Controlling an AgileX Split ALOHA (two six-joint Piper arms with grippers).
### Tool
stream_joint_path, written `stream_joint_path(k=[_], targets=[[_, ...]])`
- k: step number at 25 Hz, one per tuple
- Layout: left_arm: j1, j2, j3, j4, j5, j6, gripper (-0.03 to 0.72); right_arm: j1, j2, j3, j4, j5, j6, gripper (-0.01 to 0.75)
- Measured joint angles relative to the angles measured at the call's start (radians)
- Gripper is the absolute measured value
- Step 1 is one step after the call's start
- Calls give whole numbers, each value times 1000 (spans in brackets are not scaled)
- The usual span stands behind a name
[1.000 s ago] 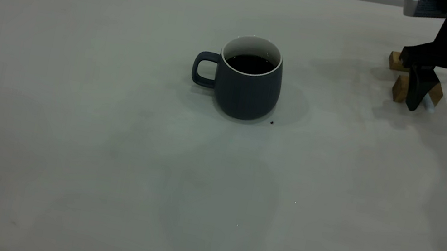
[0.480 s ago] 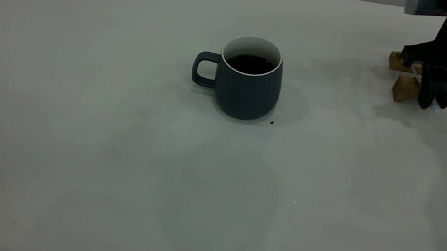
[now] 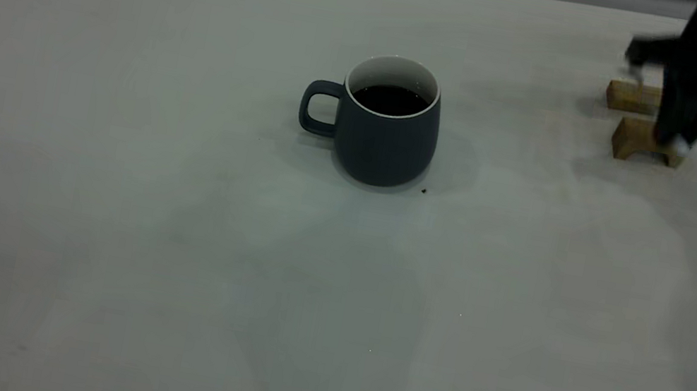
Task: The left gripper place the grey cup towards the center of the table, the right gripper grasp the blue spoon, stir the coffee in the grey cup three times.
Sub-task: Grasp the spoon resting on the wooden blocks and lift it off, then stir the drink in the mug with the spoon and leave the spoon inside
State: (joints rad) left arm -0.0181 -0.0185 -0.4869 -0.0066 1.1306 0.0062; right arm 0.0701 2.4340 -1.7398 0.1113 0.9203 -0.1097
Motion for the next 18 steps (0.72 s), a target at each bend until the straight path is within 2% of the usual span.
stream_joint_path(k=[7, 13, 18], targets=[[0, 0, 0, 0, 0, 0, 563, -1, -64, -157, 351, 263, 20, 145], [0, 0, 0, 0, 0, 0, 563, 10, -66, -204, 673, 278, 60, 145], [0, 0, 0, 0, 0, 0, 563, 60, -66, -204, 881, 278, 133, 145]])
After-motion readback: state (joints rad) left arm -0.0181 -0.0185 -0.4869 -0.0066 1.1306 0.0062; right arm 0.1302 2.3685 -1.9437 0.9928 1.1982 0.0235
